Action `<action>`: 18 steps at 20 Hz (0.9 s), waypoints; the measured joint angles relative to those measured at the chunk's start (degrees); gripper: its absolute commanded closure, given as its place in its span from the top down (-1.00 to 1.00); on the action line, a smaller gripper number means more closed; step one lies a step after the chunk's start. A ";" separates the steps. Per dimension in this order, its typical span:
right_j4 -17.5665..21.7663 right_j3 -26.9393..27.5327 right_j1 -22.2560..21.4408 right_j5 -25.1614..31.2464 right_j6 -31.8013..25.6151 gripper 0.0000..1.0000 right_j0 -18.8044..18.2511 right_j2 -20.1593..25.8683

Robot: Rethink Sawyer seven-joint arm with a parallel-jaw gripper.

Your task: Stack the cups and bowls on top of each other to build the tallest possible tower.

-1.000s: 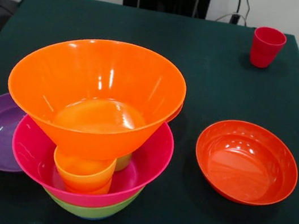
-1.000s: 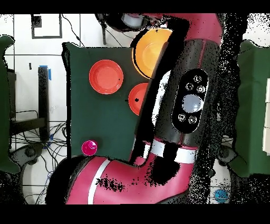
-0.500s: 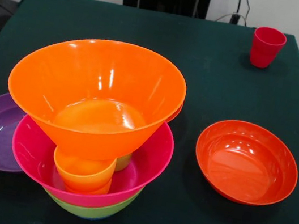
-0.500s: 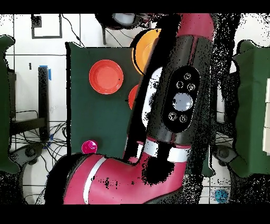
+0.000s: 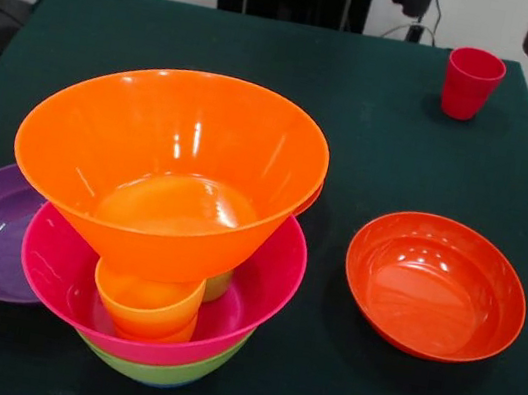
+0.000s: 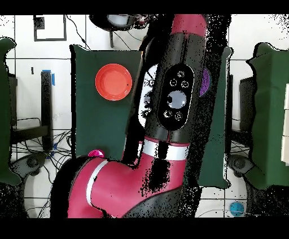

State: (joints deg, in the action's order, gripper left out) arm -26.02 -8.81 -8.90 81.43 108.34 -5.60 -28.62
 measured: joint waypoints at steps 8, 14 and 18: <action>-14.39 5.40 7.78 -0.01 0.55 1.00 -1.11 -12.11; -33.02 8.37 13.05 -0.02 0.55 1.00 -5.01 -28.61; -44.49 9.05 15.13 -0.02 0.55 1.00 -8.25 -39.44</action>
State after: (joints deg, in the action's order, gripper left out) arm -70.51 0.24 6.24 81.41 108.90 -13.84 -68.06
